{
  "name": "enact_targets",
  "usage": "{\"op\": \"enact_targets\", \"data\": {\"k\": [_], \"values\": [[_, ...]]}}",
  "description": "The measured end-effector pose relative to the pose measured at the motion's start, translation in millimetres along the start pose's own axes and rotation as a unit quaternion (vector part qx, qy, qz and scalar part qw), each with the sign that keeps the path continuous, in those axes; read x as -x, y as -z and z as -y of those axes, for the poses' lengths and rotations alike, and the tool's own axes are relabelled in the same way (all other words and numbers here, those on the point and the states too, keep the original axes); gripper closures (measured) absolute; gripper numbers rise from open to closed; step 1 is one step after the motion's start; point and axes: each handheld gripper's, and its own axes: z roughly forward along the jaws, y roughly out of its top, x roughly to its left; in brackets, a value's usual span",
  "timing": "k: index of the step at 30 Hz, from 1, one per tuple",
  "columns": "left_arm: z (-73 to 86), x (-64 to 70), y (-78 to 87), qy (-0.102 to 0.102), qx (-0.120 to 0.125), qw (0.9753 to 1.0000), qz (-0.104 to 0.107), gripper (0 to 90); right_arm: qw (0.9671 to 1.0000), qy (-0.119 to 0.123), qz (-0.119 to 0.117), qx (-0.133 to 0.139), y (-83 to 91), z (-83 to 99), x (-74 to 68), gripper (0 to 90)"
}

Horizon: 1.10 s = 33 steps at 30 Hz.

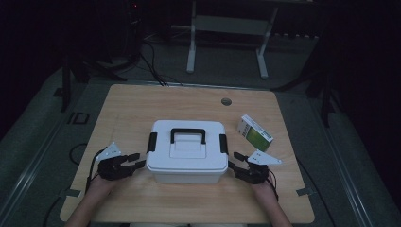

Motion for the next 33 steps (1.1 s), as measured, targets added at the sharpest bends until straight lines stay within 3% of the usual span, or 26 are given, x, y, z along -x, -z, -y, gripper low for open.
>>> {"op": "enact_targets", "data": {"k": [2,3,5,7,16,23,24,25,27,29,33], "values": [[2.3,-3.6,6.3,0.000,-0.012,0.9999,0.003,40.0,1.0000,-0.009,-0.002,0.003,4.6,3.9,2.7,32.0],[3.1,-5.9,9.2,0.003,-0.019,0.9998,0.010,35.2,0.9995,-0.022,-0.021,0.005,9.3,8.0,7.4,19.5],[4.0,-8.8,14.6,0.001,-0.031,0.9995,0.008,33.6,0.9994,-0.024,-0.023,0.004,11.2,9.7,8.9,16.9],[4.2,-10.7,19.5,-0.001,-0.046,0.9989,0.008,29.1,0.9990,-0.029,-0.033,0.001,19.1,14.7,13.4,16.2],[-3.5,-15.8,37.8,-0.004,-0.091,0.9959,0.007,29.1,0.9990,-0.019,-0.040,-0.002,38.8,27.2,20.3,13.8],[-7.8,-16.0,39.0,-0.016,-0.133,0.9909,0.007,29.2,0.9990,-0.025,-0.037,-0.002,43.8,31.5,25.7,13.7],[-8.4,-15.5,38.1,-0.021,-0.145,0.9891,0.006,29.2,0.9989,-0.027,-0.038,-0.001,44.0,31.6,26.2,13.7],[-8.4,-15.5,38.1,-0.021,-0.145,0.9891,0.006,29.2,0.9989,-0.027,-0.038,-0.001,44.0,31.6,26.2,13.7],[-10.5,-15.8,36.1,-0.029,-0.170,0.9850,0.010,29.2,0.9988,-0.034,-0.036,-0.001,44.2,31.3,28.3,13.6],[-11.3,-15.5,35.7,-0.029,-0.176,0.9839,0.011,29.2,0.9987,-0.035,-0.037,0.001,44.7,31.3,28.6,13.6],[-23.0,-12.2,34.8,-0.055,-0.225,0.9726,0.014,29.3,0.9989,-0.035,-0.032,0.001,45.7,31.4,28.8,13.7]]}}
